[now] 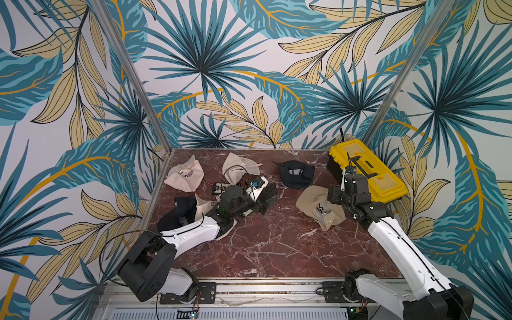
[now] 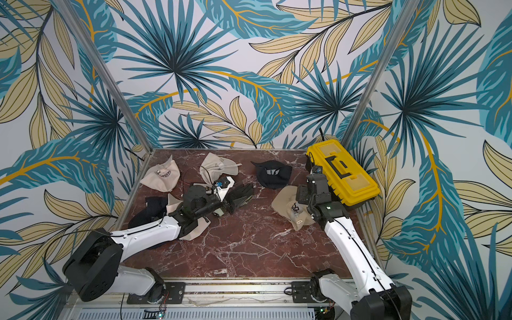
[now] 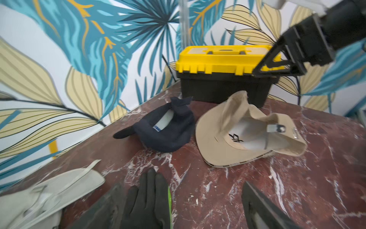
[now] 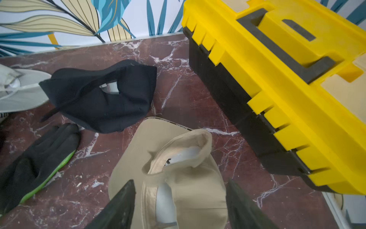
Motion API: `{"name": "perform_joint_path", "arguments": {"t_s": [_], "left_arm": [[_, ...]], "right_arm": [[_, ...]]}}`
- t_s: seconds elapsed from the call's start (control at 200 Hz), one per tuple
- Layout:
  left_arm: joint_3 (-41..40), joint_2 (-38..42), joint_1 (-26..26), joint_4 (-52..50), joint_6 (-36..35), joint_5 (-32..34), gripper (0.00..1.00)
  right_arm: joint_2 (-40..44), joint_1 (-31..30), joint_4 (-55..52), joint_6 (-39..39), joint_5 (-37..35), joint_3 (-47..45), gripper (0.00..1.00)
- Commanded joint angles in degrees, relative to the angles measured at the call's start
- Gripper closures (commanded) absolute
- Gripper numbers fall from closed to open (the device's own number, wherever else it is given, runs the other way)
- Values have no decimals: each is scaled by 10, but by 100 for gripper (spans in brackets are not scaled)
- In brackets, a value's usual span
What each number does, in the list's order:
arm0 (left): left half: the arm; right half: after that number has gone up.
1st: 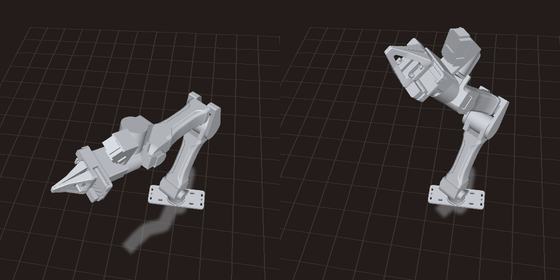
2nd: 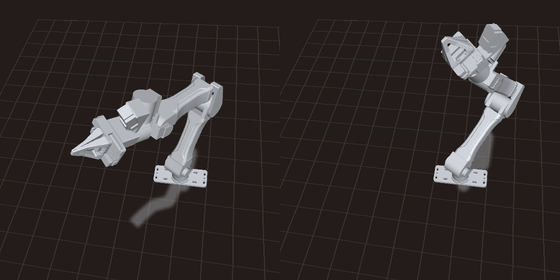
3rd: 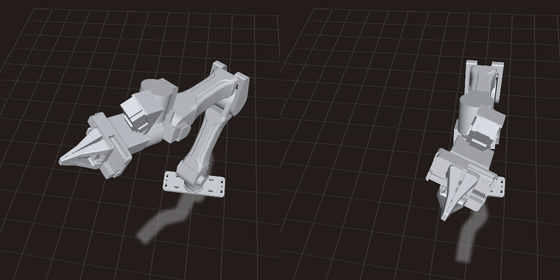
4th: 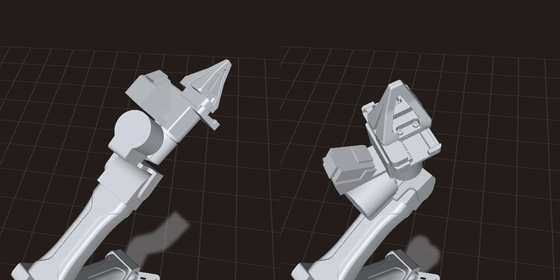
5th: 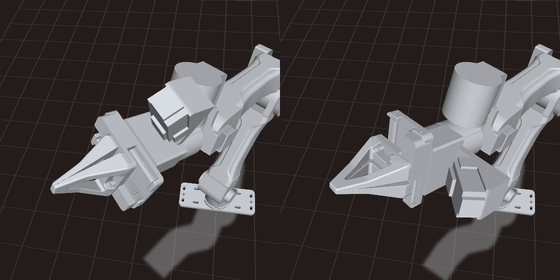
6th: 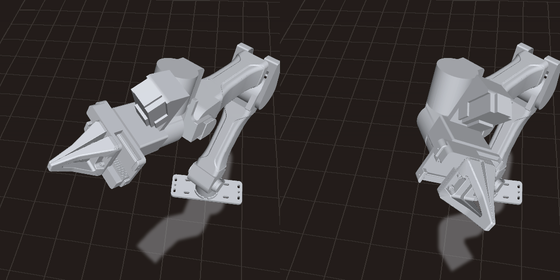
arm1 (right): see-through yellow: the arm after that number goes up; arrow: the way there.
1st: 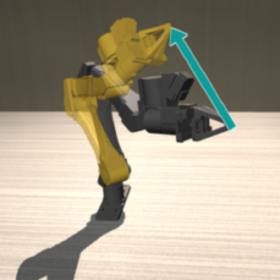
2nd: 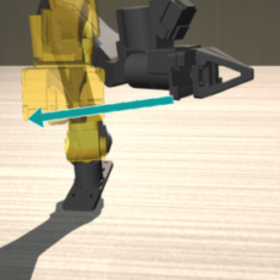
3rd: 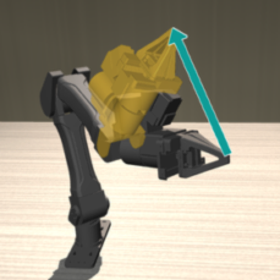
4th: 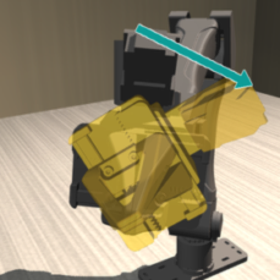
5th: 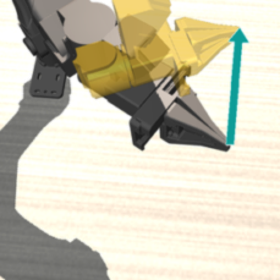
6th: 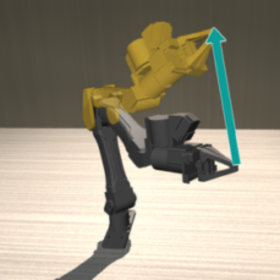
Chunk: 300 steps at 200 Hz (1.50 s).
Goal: Open the adjustable buckle of the baseball cap
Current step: Place the baseball cap at the center of the board, then reset both arms
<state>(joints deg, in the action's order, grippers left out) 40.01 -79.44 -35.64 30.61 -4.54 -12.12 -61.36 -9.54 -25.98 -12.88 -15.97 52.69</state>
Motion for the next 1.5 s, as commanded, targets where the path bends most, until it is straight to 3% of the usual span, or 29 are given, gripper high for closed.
{"name": "perform_joint_path", "arguments": {"t_s": [0.0,0.11,0.235,0.536,0.801,1.116,1.252,1.497], "left_arm": [[-19,55,15,11,50,91,0],[-41,111,48,11,59,89,1],[-61,160,108,9,79,150,1],[-93,162,237,9,35,258,1],[-140,119,355,9,42,227,1],[-159,75,387,11,85,209,1],[-161,43,387,49,103,178,1],[-162,-61,378,142,95,198,1]], "right_arm": [[16,5,49,9,28,-11,21],[29,7,103,31,54,-30,18],[25,11,170,55,66,-49,17],[32,17,355,93,6,-159,17],[-24,19,469,127,1,-229,18],[-113,26,594,139,-12,-266,18],[-133,28,642,149,-9,-283,18],[-199,35,794,157,25,-341,19]]}}
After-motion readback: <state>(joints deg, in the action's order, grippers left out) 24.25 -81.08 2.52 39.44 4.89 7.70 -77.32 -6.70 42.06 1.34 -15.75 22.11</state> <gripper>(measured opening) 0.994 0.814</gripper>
